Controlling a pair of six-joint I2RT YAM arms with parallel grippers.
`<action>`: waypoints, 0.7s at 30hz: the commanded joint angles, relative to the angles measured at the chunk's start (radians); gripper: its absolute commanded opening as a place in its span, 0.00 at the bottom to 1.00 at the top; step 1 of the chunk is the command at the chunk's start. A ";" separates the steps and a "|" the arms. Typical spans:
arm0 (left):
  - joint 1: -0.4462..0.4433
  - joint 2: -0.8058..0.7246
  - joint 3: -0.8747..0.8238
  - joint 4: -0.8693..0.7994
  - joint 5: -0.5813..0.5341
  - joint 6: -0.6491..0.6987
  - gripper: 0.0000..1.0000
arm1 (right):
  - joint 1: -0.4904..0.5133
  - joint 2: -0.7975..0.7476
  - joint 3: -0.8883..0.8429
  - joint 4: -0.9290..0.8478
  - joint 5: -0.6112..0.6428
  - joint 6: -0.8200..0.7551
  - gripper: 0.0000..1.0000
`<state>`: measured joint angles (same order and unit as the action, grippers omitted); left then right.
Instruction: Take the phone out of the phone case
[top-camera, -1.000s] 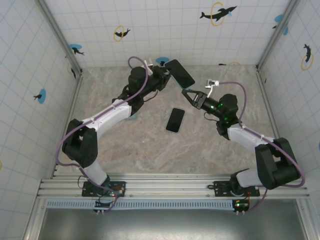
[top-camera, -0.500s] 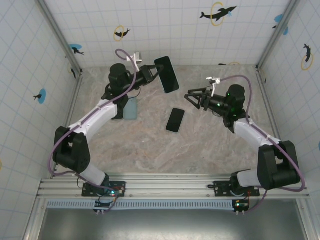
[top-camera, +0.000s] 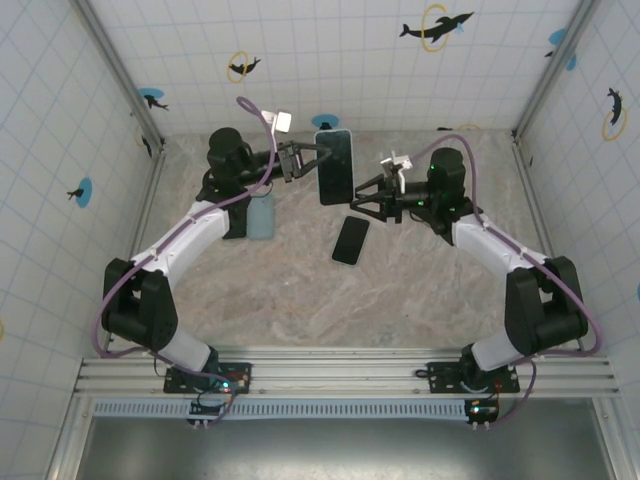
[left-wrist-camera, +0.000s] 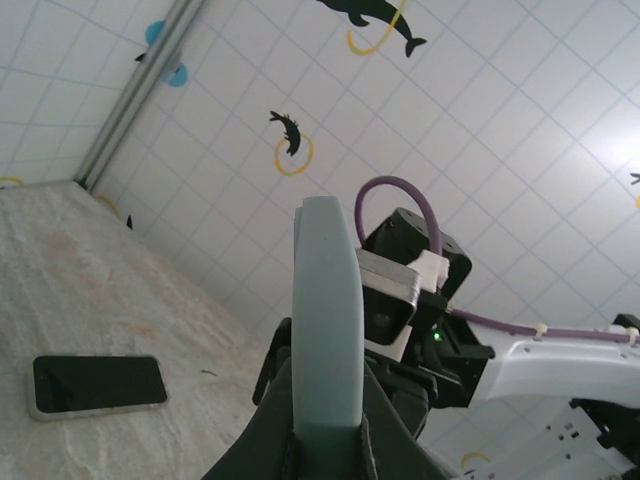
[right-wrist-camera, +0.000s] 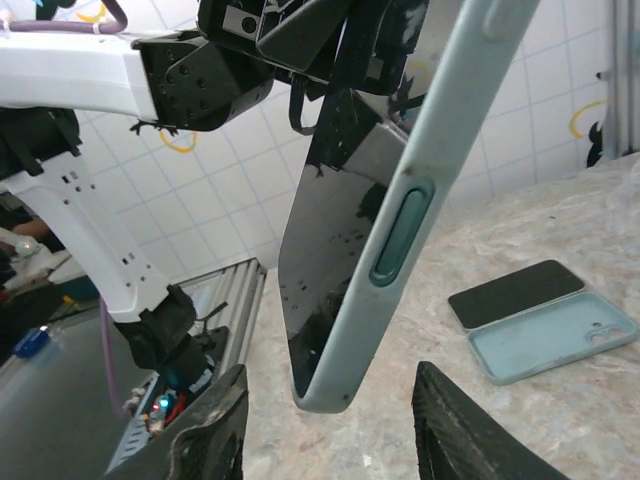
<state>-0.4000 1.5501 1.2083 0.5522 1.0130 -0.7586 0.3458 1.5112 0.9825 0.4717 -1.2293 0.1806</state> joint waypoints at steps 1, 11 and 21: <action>0.002 -0.045 0.019 0.083 0.061 0.019 0.00 | 0.009 0.016 0.057 -0.037 -0.048 -0.061 0.40; 0.003 -0.038 0.023 0.118 0.063 -0.025 0.00 | 0.018 0.052 0.091 -0.064 -0.066 -0.075 0.20; 0.003 -0.027 0.028 0.140 0.080 -0.077 0.00 | 0.019 0.046 0.138 -0.230 0.011 -0.217 0.10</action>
<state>-0.3973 1.5482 1.2083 0.6170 1.0626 -0.7670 0.3611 1.5494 1.0607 0.3389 -1.2926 0.0799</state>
